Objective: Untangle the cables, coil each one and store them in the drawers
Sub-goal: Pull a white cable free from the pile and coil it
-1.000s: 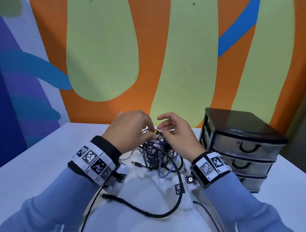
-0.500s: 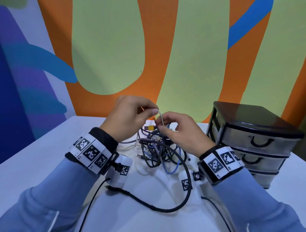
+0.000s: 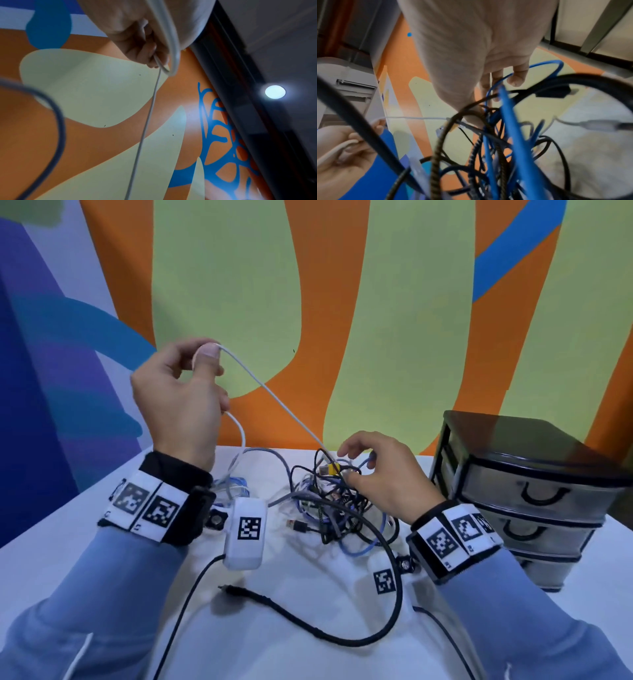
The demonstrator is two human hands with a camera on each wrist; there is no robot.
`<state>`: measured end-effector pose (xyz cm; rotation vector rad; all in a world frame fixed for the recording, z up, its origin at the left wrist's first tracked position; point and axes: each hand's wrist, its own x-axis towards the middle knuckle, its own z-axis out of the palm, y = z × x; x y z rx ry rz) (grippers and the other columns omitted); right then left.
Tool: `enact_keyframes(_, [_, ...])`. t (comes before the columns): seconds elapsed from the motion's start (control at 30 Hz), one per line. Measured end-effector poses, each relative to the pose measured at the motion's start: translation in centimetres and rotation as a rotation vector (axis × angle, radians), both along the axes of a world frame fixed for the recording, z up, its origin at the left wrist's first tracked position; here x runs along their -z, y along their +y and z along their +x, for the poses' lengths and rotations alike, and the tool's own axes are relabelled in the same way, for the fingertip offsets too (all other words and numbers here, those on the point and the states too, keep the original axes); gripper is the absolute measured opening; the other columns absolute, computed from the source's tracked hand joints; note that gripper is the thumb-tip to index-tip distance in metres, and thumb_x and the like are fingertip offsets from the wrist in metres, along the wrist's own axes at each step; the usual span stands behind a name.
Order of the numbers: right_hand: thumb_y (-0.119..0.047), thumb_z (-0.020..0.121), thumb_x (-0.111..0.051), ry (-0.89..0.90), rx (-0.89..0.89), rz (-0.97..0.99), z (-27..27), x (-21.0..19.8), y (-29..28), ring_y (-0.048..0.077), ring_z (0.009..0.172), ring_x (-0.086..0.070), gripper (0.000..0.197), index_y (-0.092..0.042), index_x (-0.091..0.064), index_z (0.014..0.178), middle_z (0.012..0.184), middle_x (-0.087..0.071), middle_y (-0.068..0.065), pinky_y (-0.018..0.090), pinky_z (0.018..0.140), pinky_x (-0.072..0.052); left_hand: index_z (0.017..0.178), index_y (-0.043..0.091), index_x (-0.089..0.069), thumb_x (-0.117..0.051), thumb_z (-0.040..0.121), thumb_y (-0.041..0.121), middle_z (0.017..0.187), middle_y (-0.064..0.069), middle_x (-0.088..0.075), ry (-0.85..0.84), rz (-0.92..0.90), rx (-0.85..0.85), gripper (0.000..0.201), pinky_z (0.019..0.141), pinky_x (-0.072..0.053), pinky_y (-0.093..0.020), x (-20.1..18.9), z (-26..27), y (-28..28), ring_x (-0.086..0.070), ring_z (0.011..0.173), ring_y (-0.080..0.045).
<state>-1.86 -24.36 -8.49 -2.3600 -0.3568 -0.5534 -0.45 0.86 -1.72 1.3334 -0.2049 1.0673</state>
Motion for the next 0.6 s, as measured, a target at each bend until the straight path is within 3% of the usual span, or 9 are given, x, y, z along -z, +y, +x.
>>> enact_keyframes(0.1, [-0.024, 0.086, -0.074, 0.007, -0.004, 0.016, -0.2, -0.1, -0.2, 0.0, 0.076, -0.05, 0.017, -0.038, -0.071, 0.095, 0.09, -0.068, -0.017, 0.037, 0.079, -0.052, 0.086, 0.026, -0.068, -0.064, 0.097, 0.024, 0.079, -0.003, -0.063, 0.108, 0.048, 0.021, 0.012, 0.046, -0.038, -0.025, 0.1, 0.2, 0.2, -0.05, 0.039, -0.016])
enact_keyframes(0.2, [-0.031, 0.089, -0.072, 0.003, -0.018, 0.04, -0.5, -0.2, 0.2, -0.002, 0.074, -0.049, 0.008, -0.037, -0.074, 0.093, 0.086, -0.068, -0.013, 0.033, 0.072, -0.045, 0.077, 0.028, -0.069, -0.057, 0.092, 0.025, 0.071, 0.001, -0.065, 0.238, 0.241, -0.033, 0.019, 0.052, -0.046, -0.033, 0.1, -0.2, 0.4, -0.055, 0.047, -0.022])
enact_keyframes(0.23, [-0.03, 0.089, -0.071, -0.015, -0.015, 0.042, -0.5, -0.2, 0.3, -0.001, 0.074, -0.05, 0.007, -0.037, -0.073, 0.09, 0.086, -0.068, -0.014, 0.033, 0.073, -0.046, 0.082, 0.029, -0.071, -0.055, 0.092, 0.025, 0.076, 0.001, -0.068, 0.27, 0.31, -0.077, 0.019, 0.058, -0.051, -0.038, 0.1, -0.4, 0.5, -0.061, 0.056, -0.023])
enact_keyframes(0.3, [-0.026, 0.09, -0.072, -0.06, 0.004, 0.032, -0.5, -0.1, 0.5, 0.003, 0.082, -0.055, 0.012, -0.037, -0.071, 0.086, 0.088, -0.068, -0.017, 0.036, 0.079, -0.051, 0.108, 0.032, -0.074, -0.051, 0.091, 0.019, 0.102, 0.0, -0.069, 0.252, 0.496, -0.178, 0.03, 0.086, -0.056, -0.044, -0.1, -1.1, 0.5, -0.067, 0.09, -0.022])
enact_keyframes(0.33, [-0.024, 0.09, -0.071, -0.075, 0.017, 0.02, -0.5, 0.0, 0.6, 0.007, 0.086, -0.057, 0.014, -0.038, -0.07, 0.086, 0.089, -0.067, -0.018, 0.036, 0.081, -0.052, 0.121, 0.031, -0.072, -0.051, 0.09, 0.014, 0.117, -0.002, -0.064, 0.182, 0.627, -0.218, 0.041, 0.099, -0.051, -0.043, -0.3, -1.7, 0.1, -0.062, 0.107, -0.021])
enact_keyframes(0.4, [-0.021, 0.091, -0.068, -0.11, 0.043, -0.009, -0.5, 0.3, 1.0, 0.013, 0.09, -0.06, 0.016, -0.037, -0.07, 0.089, 0.089, -0.068, -0.02, 0.037, 0.081, -0.053, 0.13, 0.029, -0.071, -0.053, 0.086, 0.013, 0.129, -0.003, -0.058, -0.033, 0.887, -0.196, 0.05, 0.11, -0.041, -0.041, -0.6, -2.9, -1.4, -0.054, 0.124, -0.022])
enact_keyframes(0.47, [-0.02, 0.09, -0.064, -0.184, 0.061, -0.023, -0.4, 0.4, 1.1, 0.016, 0.089, -0.061, 0.019, -0.038, -0.068, 0.095, 0.088, -0.069, -0.017, 0.039, 0.078, -0.052, 0.123, 0.029, -0.076, -0.054, 0.089, 0.026, 0.125, 0.003, -0.062, -0.084, 1.046, -0.047, 0.04, 0.106, -0.044, -0.04, -1.0, -3.6, -3.6, -0.058, 0.12, -0.018])
enact_keyframes(0.53, [-0.017, 0.091, -0.063, -0.282, 0.075, -0.019, -0.4, 0.2, 1.0, 0.022, 0.089, -0.057, 0.022, -0.036, -0.065, 0.102, 0.089, -0.068, -0.01, 0.04, 0.074, -0.048, 0.12, 0.034, -0.077, -0.052, 0.097, 0.05, 0.116, 0.01, -0.066, 0.031, 1.251, -0.038, 0.038, 0.092, -0.052, -0.04, -0.7, -3.3, -5.5, -0.063, 0.105, -0.014])
enact_keyframes(0.6, [-0.01, 0.092, -0.064, -0.433, 0.076, 0.029, -0.4, -0.2, 0.9, 0.024, 0.09, -0.053, 0.026, -0.03, -0.067, 0.107, 0.09, -0.067, -0.005, 0.041, 0.073, -0.043, 0.119, 0.036, -0.076, -0.051, 0.098, 0.061, 0.099, 0.01, -0.071, 0.102, 1.355, -0.053, 0.041, 0.076, -0.054, -0.04, 0.2, -2.3, -6.3, -0.064, 0.086, -0.014])
